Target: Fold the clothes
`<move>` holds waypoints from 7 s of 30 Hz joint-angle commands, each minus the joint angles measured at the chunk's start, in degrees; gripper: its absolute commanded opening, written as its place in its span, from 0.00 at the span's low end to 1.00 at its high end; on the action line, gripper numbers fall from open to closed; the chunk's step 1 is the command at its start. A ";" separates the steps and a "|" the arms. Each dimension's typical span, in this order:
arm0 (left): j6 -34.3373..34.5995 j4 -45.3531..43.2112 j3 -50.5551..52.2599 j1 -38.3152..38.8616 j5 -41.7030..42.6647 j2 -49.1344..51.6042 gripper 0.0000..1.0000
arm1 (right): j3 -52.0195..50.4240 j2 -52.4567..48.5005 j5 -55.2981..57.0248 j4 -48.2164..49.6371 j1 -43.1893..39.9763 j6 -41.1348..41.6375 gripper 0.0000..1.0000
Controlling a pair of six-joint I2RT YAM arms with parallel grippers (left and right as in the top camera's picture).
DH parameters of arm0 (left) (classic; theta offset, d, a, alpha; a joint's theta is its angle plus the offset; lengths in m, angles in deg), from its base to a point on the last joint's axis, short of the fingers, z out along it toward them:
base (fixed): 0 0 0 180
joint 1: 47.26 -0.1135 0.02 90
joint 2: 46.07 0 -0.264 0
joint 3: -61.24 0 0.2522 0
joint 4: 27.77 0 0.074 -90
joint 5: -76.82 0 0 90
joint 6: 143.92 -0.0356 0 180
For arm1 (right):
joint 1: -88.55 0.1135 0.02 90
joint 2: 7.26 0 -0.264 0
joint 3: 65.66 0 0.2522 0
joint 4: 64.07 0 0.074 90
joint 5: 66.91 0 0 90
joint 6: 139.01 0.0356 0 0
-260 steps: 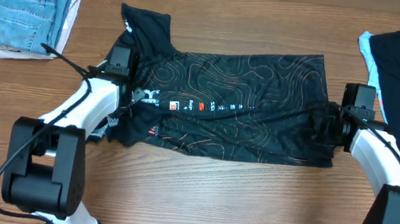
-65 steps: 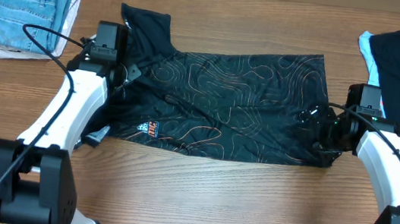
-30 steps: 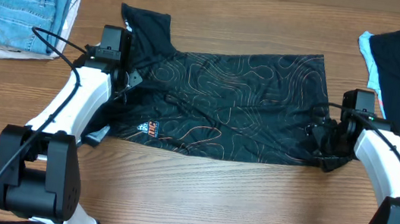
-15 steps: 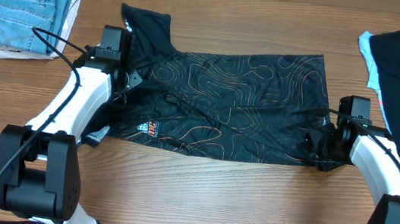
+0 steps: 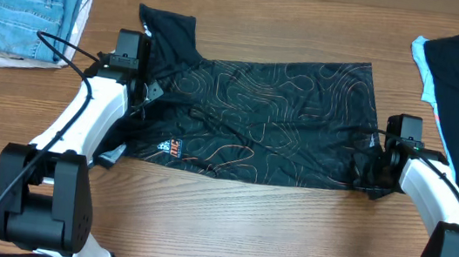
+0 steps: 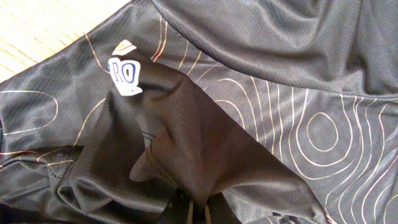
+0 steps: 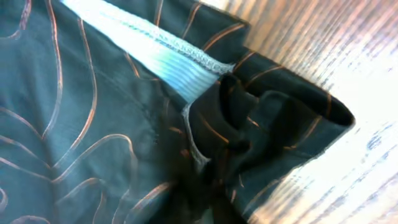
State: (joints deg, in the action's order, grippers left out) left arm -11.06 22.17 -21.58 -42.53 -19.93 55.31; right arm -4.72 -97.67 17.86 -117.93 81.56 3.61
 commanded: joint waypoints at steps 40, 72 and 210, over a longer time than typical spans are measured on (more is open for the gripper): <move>-7.63 5.55 -7.93 -0.37 -6.36 -0.52 1.00 | 18.78 -5.03 1.53 2.45 -1.25 -12.72 1.00; -7.69 15.52 8.92 -0.26 12.33 -0.33 0.04 | 10.91 -12.61 -1.86 -2.40 -5.05 -17.03 0.04; -19.43 22.49 -12.59 4.68 18.86 6.38 0.04 | 20.44 -12.79 -12.44 -7.08 -5.22 -30.08 0.11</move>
State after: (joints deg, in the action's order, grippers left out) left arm -30.54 45.25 -33.25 -38.72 -2.64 61.41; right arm 17.79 -108.51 4.09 -124.88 76.69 -26.14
